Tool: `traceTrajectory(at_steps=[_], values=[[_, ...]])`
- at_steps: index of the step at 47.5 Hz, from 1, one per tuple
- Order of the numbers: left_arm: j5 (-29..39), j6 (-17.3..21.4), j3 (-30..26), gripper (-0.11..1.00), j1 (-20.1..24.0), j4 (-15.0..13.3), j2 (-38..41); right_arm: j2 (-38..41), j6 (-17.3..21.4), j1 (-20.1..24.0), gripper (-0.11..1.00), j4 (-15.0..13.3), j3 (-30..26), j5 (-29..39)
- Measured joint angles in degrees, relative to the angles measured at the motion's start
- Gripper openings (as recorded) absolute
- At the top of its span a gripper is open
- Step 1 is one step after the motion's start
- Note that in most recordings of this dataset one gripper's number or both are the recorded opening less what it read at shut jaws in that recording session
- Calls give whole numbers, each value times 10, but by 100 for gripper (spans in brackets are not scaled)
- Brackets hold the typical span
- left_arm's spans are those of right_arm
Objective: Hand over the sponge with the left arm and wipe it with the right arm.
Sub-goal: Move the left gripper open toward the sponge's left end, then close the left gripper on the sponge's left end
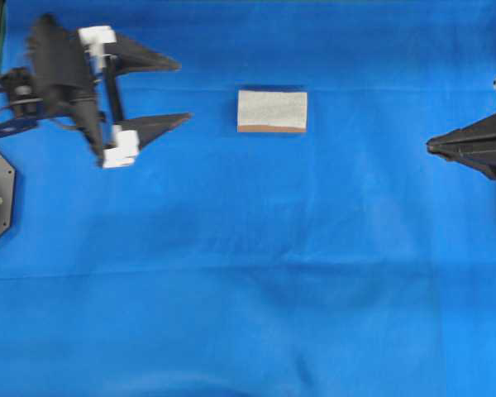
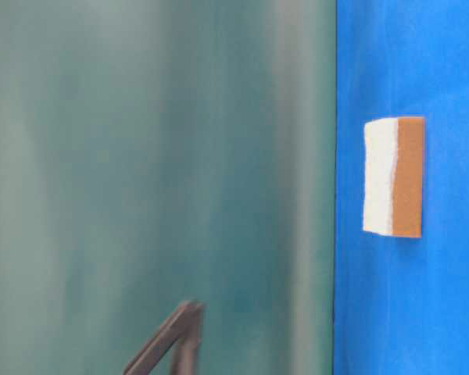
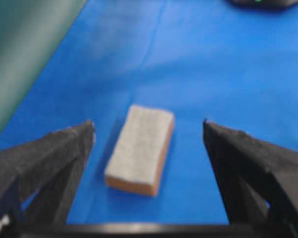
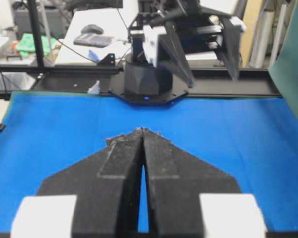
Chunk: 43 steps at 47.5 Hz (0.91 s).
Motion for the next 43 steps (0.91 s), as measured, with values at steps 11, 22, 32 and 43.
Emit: traceTrajectory(at_steps=[11,22,32,43], values=[[4,42,-63,94,9,0,142,1,0,0,0,0,0,0],[4,70,-123,94,11,0,262,4,0,0,0,0,0,0],[4,91,-160,94,23,0,338,9,-1,-1,0,0,0,3],[4,101,-189,94,36,0,398,11,0,-1,0,0,0,4]])
